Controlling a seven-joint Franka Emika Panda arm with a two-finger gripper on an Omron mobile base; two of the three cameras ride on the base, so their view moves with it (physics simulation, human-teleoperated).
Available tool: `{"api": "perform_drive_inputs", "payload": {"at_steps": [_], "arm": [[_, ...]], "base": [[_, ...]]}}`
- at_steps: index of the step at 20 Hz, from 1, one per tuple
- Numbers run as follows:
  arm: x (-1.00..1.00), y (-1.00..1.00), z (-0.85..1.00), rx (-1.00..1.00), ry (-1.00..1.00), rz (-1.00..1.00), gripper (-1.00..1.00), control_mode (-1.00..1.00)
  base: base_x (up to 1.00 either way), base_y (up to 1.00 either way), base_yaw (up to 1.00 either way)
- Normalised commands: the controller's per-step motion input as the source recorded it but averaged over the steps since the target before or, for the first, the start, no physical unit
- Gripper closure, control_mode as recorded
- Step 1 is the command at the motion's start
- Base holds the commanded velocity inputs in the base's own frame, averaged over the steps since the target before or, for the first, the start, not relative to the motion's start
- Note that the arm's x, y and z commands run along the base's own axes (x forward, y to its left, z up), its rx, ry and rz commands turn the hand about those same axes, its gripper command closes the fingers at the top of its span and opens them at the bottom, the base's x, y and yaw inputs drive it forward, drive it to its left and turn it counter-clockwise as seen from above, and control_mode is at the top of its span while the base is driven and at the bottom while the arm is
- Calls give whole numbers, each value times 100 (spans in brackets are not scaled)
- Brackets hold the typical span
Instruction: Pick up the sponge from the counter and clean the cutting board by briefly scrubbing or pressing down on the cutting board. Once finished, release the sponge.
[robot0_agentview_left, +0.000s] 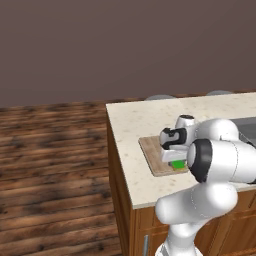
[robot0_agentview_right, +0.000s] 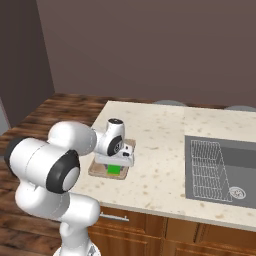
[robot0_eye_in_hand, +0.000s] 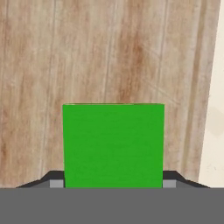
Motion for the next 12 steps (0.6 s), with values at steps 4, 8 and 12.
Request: {"api": "perform_drive_inputs", "payload": {"at_steps": [4,8,12], "arm": [[18,0,-23,0,0,0,100,-100],[22,0,-34,0,0,0,100,-100],[23,0,-17,0,0,0,100,-100]], "base": [[0,0,0],[0,0,0],[0,0,0]]}}
